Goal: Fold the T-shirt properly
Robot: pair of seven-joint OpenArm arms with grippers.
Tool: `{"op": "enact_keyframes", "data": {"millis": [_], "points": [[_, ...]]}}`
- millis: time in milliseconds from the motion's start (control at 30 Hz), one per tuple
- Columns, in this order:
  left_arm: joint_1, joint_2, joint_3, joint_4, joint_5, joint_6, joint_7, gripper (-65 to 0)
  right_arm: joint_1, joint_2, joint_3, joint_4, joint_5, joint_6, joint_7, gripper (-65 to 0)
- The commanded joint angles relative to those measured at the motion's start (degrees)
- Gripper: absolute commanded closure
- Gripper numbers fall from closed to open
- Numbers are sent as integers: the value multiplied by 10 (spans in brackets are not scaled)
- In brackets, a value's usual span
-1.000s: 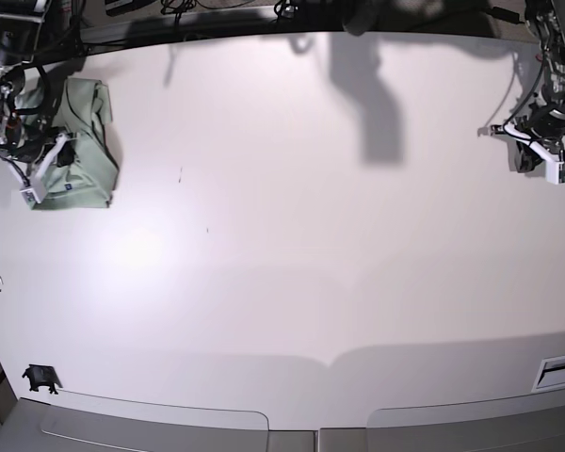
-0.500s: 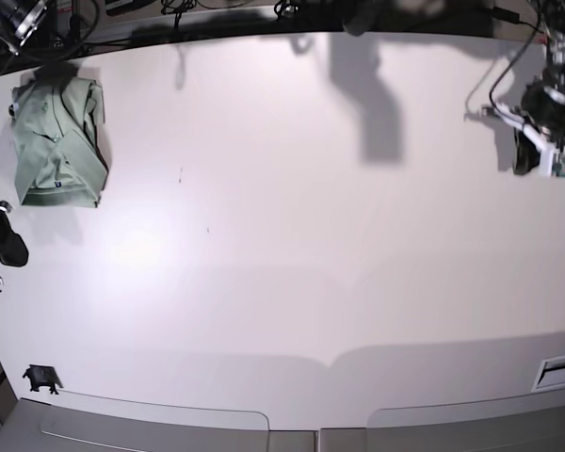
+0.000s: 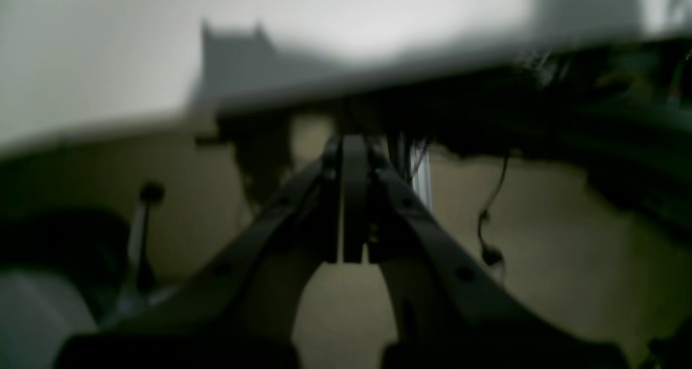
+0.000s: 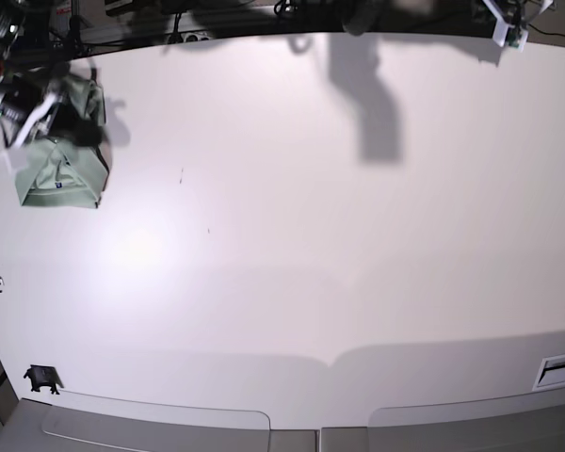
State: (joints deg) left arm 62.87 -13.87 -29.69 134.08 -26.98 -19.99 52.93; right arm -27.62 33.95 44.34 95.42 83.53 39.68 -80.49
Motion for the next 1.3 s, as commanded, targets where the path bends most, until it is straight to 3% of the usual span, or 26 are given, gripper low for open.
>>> {"op": "enact_keyframes", "data": {"millis": [0,167,233,367,467,600,700,867,933,1000,1133,1267], "points": [[23,-3,-2,9,-14,-4,-2,0,-28,6,0,8,15,3,5,0],[91,-13,-2,-73,-111,-7,-2,0,-170,2,-55,7,-56,3,5,0],[98,-32,-2,-140,-155,-31,-14,0,-209,2,-97,7,-63,3,5,0],[68,-70,19,-326,-185,-109,-117,0,-238,1,-220,-2,-83,3,5,0],[4,-92,68,-484,-181,-126,-168,0,-216,2,-337,-41,-182,3,5,0],[-107,-99,151,-692,-181,-127,-223,0,-141,2,-491,-146,-387,3,153,0],[-185,-90,214,-820,-177,-127,-293,0,-68,2,-588,-256,-511,3,274,0],[-297,-47,274,-949,-28,-126,-448,0,61,-17,-710,-435,-683,3,499,0],[-335,-26,282,-976,37,-121,-482,0,109,-33,-741,-491,-747,3,575,0],[-366,-3,283,-993,98,-91,-500,0,152,-52,-766,-537,-779,3,630,0],[-408,30,283,-1022,222,7,-533,0,219,-98,-790,-606,-763,-2,660,0],[-431,35,283,-1050,286,57,-574,0,250,-142,-789,-662,-697,-89,646,0]]}}
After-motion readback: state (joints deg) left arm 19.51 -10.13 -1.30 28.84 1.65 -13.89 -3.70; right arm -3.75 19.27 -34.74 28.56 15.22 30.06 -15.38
